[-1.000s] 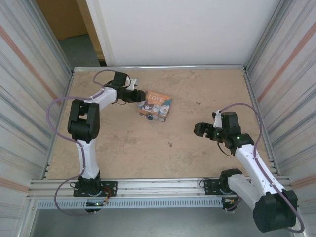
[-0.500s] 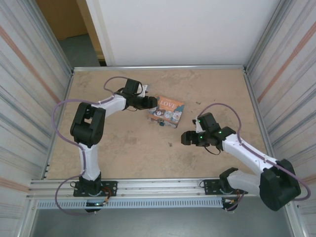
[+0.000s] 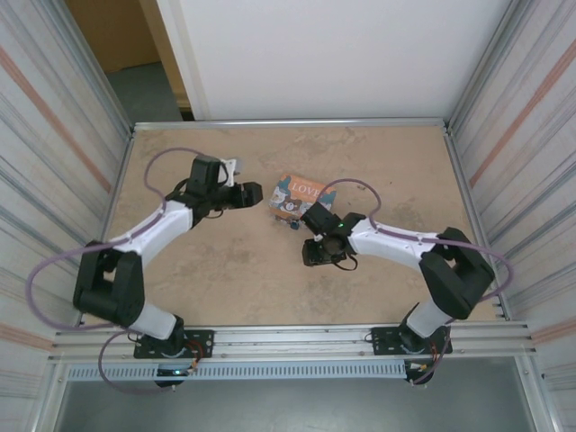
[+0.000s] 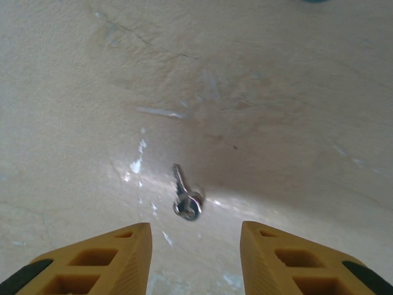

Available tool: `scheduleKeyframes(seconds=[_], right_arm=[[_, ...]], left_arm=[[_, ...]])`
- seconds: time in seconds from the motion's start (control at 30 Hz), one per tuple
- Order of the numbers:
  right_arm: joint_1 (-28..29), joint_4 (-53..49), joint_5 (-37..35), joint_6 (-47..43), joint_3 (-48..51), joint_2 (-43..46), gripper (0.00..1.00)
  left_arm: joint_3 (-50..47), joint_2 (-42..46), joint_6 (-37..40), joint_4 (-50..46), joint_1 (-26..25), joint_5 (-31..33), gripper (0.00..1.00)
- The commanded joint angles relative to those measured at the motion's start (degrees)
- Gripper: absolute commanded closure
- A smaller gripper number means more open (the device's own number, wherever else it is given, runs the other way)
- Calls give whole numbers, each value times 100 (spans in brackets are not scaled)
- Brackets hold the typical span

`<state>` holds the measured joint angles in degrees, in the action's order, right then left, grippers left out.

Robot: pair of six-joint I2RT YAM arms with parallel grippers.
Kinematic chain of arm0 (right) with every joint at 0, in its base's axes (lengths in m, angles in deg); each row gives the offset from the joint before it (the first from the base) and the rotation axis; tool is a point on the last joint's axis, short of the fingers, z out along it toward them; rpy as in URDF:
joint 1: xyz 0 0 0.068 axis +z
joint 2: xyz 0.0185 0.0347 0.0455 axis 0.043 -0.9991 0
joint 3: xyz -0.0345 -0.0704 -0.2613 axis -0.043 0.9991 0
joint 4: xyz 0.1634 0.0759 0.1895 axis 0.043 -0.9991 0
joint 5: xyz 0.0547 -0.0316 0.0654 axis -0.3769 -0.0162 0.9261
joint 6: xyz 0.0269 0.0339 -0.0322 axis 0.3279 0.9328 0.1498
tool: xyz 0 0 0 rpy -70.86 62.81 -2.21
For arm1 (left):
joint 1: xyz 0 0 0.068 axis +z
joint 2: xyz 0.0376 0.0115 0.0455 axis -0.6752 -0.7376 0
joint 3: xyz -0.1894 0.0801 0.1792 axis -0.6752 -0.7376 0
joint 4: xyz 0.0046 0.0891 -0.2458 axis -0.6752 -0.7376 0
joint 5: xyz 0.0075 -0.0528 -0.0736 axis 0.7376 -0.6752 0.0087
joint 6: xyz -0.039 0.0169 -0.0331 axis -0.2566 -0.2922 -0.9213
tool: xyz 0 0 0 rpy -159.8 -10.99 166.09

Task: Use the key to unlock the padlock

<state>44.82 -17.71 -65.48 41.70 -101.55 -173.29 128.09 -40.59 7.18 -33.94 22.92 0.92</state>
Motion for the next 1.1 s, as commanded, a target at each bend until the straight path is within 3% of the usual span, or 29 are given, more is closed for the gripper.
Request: scheduleKeyframes(seconds=[0.0, 0.3, 0.7, 0.83, 1.07], right_arm=[[143, -424, -334, 362, -362, -420, 64], [202, -597, -473, 584, -743, -1025, 74], [243, -815, -581, 605, -828, -1156, 83], [279, -896, -640, 600, -793, -1064, 82], [283, -984, -727, 610, -707, -865, 70]], left_arm=[[-680, 714, -229, 174, -10, 411, 33], [-1582, 2097, -400, -171, -4, 930, 30], [-1761, 2506, -471, -361, 28, 1098, 29], [-1737, 2509, -480, -387, 22, 1092, 29], [-1713, 2513, -496, -405, 26, 1099, 29]])
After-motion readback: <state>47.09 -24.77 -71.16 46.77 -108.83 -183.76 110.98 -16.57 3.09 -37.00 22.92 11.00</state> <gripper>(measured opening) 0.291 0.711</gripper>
